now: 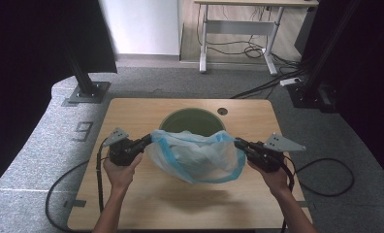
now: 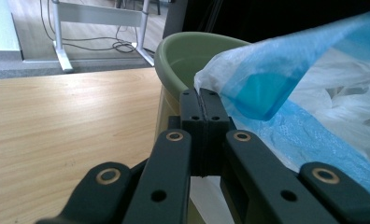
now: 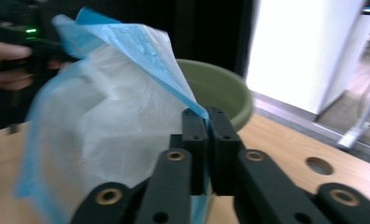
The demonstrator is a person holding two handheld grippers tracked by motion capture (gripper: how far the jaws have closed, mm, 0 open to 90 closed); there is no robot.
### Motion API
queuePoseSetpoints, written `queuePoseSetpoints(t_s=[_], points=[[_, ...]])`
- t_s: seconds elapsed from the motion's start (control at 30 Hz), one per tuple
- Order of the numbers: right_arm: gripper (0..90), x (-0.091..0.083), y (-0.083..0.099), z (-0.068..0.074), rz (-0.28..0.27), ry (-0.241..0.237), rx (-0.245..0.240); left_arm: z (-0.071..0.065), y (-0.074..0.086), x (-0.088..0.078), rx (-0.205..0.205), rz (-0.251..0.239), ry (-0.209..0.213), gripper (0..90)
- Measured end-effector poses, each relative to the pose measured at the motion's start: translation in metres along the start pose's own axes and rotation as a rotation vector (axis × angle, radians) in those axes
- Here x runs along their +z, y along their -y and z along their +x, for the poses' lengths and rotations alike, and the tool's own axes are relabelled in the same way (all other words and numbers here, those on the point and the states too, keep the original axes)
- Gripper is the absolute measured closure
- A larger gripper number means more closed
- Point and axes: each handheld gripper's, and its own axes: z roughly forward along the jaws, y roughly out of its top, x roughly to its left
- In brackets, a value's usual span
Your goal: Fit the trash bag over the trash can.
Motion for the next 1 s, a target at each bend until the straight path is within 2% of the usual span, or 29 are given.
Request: queuePoseSetpoints(t_s=[0.13,0.27,0.4,0.67,0.73,0.9,1.0], points=[[88.6,0.015,-0.008,-0.008,0.011,0.035,-0.012,0.003,-0.005,0.003,-0.001,0.006,0.007,89.5],[88.6,0.032,-0.014,-0.017,0.043,0.119,-0.019,0.006,-0.012,0.005,0.0,0.001,0.016,89.5],[88.7,0.047,-0.015,-0.028,0.049,0.158,-0.015,0.009,-0.018,0.005,-0.008,-0.003,0.017,89.5],[88.6,0.07,-0.006,-0.052,0.032,0.182,0.021,0.025,-0.026,0.011,-0.048,-0.017,0.011,89.5],[88.6,0.075,-0.003,-0.057,0.024,0.182,0.04,0.028,-0.026,0.013,-0.063,-0.019,0.014,89.5],[88.6,0.093,0.009,-0.07,0.031,0.163,0.128,0.038,-0.023,0.024,-0.116,-0.016,0.009,89.5],[88.6,0.102,0.015,-0.073,0.039,0.157,0.136,0.042,-0.02,0.031,-0.119,0.002,-0.021,89.5]])
